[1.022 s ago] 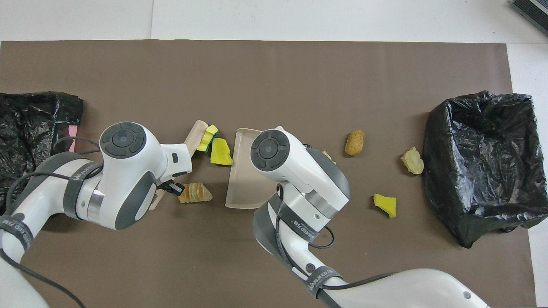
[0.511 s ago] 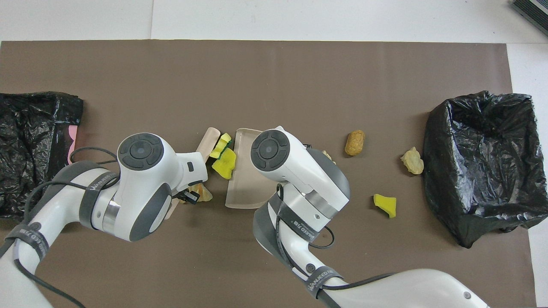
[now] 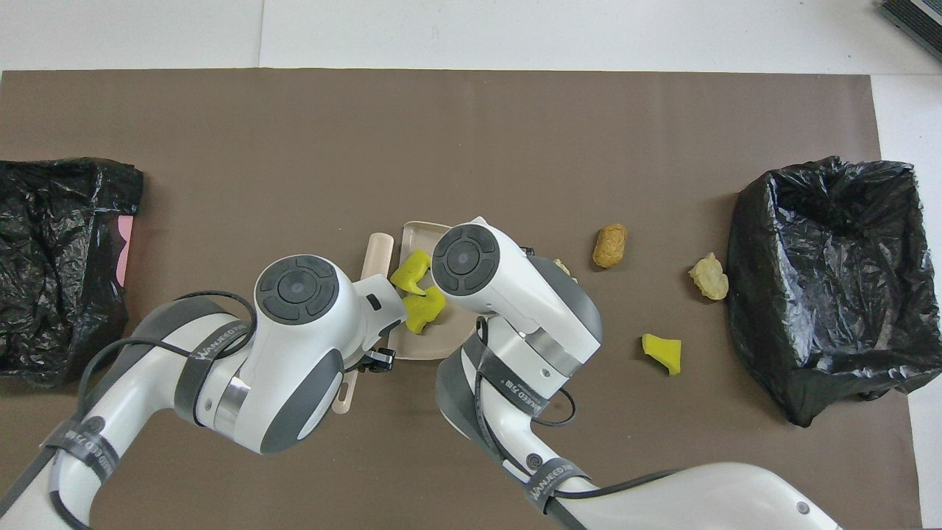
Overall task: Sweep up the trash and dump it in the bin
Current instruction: 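Sweep the scraps into the dustpan with the brush in the left gripper, then brush the remaining sponge and bread pieces into the dustpan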
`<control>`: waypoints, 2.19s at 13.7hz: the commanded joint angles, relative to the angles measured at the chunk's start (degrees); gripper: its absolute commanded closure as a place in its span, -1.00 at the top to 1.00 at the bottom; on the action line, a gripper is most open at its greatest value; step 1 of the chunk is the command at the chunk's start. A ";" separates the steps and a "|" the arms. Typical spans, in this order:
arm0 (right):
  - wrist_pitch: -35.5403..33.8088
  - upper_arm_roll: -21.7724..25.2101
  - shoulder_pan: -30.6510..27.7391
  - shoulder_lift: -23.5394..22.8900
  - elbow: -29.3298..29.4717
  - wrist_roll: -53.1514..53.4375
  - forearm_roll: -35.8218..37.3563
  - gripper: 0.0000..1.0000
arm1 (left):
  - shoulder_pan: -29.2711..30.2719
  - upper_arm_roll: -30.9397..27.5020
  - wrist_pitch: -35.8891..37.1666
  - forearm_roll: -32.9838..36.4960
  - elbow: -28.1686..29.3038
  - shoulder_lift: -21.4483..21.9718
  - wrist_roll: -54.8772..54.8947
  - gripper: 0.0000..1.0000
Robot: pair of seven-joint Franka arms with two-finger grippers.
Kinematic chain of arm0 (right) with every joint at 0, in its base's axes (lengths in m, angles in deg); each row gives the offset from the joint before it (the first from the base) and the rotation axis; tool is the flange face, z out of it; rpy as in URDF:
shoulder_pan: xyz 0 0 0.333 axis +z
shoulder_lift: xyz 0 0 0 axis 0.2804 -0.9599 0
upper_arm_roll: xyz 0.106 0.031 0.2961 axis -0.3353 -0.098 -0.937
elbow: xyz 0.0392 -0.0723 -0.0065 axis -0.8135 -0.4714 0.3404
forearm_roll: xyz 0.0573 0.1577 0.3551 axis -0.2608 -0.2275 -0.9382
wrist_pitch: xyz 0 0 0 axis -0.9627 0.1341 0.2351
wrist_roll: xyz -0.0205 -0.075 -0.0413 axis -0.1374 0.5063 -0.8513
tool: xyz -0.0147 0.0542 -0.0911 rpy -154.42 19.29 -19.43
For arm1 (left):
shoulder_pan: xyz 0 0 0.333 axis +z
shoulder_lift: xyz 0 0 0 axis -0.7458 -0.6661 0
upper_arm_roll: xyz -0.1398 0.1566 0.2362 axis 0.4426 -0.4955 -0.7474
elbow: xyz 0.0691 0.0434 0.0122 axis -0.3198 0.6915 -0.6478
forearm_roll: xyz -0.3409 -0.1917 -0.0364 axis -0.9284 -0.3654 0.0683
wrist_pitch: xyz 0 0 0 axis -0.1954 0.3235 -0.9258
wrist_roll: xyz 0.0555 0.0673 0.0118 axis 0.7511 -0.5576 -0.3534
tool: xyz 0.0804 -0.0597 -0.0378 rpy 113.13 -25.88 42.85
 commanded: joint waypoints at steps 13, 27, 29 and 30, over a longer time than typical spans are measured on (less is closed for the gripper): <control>4.44 -0.47 -0.56 3.48 -6.48 -11.92 1.38 -1.00 | 9.02 -0.21 7.13 -2.89 11.12 13.89 -23.21 -1.00; 3.13 -0.47 0.67 4.01 -7.54 -6.83 1.38 -1.00 | -3.01 0.05 -11.88 -9.48 10.95 7.19 -7.39 -1.00; 2.86 -0.47 0.67 4.01 -7.36 -6.74 1.38 -1.00 | -5.38 0.05 -11.62 -10.53 10.25 7.19 -6.25 -1.00; 2.69 -0.47 0.76 4.01 -7.36 -6.83 1.38 -1.00 | -6.61 0.05 -11.27 -11.06 9.37 7.02 -6.33 -1.00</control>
